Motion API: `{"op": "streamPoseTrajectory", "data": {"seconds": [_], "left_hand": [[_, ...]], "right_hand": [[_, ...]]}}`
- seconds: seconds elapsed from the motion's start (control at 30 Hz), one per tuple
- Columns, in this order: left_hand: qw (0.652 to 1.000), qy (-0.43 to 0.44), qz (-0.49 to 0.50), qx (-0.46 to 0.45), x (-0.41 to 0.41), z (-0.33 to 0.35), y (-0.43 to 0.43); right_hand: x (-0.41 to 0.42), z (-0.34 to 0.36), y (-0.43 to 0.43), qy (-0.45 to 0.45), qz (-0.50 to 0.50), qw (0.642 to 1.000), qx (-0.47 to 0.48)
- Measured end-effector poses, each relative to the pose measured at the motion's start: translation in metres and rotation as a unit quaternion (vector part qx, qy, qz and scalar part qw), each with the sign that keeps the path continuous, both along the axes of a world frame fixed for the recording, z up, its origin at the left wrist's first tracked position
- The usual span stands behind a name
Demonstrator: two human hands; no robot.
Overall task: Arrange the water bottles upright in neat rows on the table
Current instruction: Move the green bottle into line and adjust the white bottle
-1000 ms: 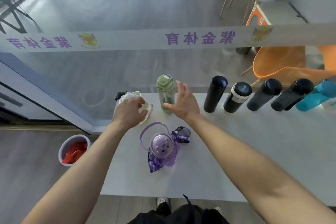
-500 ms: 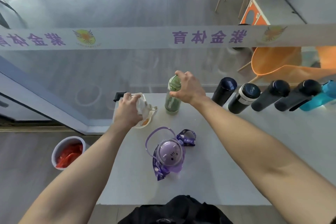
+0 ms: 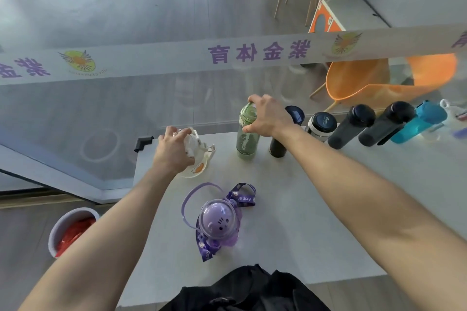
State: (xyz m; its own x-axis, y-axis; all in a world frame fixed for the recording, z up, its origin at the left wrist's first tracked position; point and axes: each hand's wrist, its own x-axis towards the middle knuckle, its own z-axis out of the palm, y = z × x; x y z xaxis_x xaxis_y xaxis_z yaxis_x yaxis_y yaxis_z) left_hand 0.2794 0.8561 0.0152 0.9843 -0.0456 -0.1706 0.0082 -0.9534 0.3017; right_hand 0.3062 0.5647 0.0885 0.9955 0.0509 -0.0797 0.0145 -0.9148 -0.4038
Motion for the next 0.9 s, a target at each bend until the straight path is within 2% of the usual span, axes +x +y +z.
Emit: {"op": "streamPoseTrajectory", "data": {"seconds": [0.4, 0.67, 0.8, 0.87, 0.9], "left_hand": [[1.000, -0.009, 0.001, 0.022, 0.001, -0.006, -0.002], [1.000, -0.007, -0.013, 0.027, -0.003, -0.003, -0.005], [1.000, -0.004, -0.013, 0.024, -0.004, -0.002, -0.006], [1.000, 0.002, -0.004, 0.020, -0.003, -0.002, -0.006], [1.000, 0.002, -0.001, 0.017, -0.003, -0.003, -0.005]], "right_hand": [[-0.009, 0.000, -0.016, 0.008, -0.003, 1.000, -0.024], [-0.015, 0.009, -0.002, 0.031, 0.021, 0.991, -0.127], [-0.023, 0.018, 0.010, -0.023, 0.023, 0.983, -0.179], [-0.032, 0.024, 0.021, -0.087, 0.042, 0.973, -0.211], [-0.038, 0.027, 0.028, -0.123, 0.057, 0.971, -0.197]]}}
